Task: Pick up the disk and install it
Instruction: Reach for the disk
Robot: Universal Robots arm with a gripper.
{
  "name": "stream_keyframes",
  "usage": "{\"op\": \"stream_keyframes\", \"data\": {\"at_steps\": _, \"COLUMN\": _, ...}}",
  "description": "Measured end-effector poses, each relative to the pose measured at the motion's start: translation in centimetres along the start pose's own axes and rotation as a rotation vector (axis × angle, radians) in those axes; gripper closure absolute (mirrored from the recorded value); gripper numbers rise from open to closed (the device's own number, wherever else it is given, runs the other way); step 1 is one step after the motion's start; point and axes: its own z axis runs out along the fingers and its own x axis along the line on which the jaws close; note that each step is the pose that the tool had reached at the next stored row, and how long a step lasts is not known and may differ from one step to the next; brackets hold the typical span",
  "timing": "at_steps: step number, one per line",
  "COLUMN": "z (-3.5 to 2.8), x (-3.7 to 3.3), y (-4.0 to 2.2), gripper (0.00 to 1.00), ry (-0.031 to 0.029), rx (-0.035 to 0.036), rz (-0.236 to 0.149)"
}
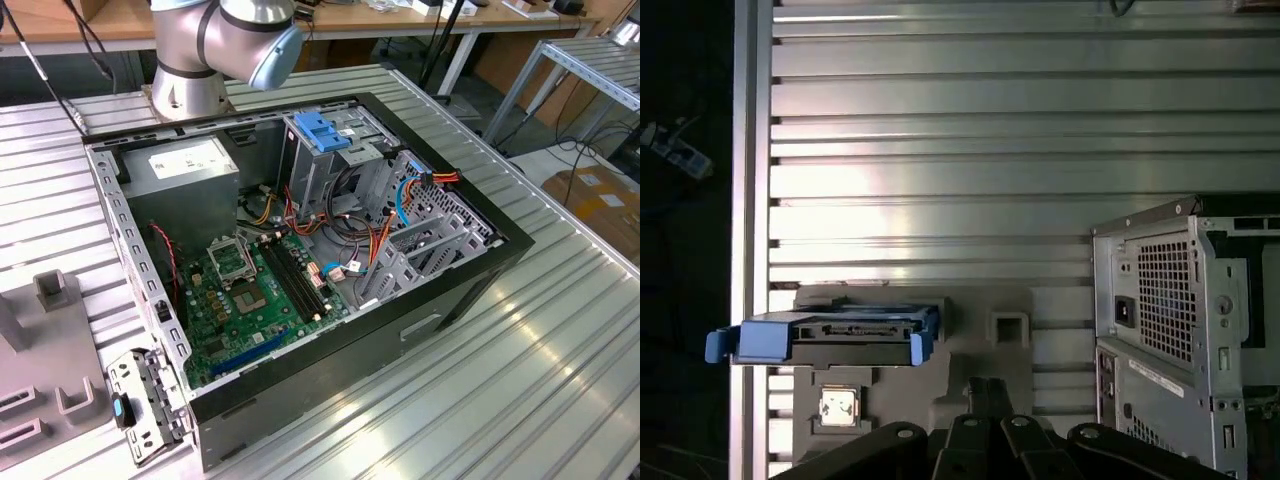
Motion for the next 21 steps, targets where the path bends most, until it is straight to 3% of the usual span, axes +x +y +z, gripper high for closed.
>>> {"op": "stream_keyframes", "data": {"at_steps": 4, "z": 0.16, "x": 1.80, "y": -0.04, "gripper": 0.89, "ry": 0.0150, "rx": 0.0003, "rz": 0.001}}
{"op": "stream_keyframes", "data": {"at_steps": 6, "z": 0.23, "x": 2.54, "y": -0.05, "gripper": 0.89, "ry": 0.0313, "rx": 0.0006, "rz": 0.001}}
{"op": "stream_keyframes", "data": {"at_steps": 10, "z": 0.34, "x": 3.67, "y": -0.07, "gripper": 0.89, "ry": 0.0522, "rx": 0.0011, "rz": 0.002}}
{"op": "stream_keyframes", "data": {"at_steps": 15, "z": 0.73, "x": 6.05, "y": -0.13, "gripper": 0.89, "ry": 0.0522, "rx": 0.0020, "rz": 0.002}}
{"op": "stream_keyframes", "data": {"at_steps": 17, "z": 0.93, "x": 7.04, "y": -0.16, "gripper": 0.89, "ry": 0.0494, "rx": 0.0025, "rz": 0.002}}
{"op": "stream_keyframes", "data": {"at_steps": 19, "z": 1.24, "x": 8.48, "y": -0.19, "gripper": 0.89, "ry": 0.0457, "rx": 0.0031, "rz": 0.002}}
{"op": "stream_keyframes", "data": {"at_steps": 21, "z": 1.44, "x": 9.34, "y": -0.20, "gripper": 0.89, "ry": 0.0438, "rx": 0.0031, "rz": 0.002}}
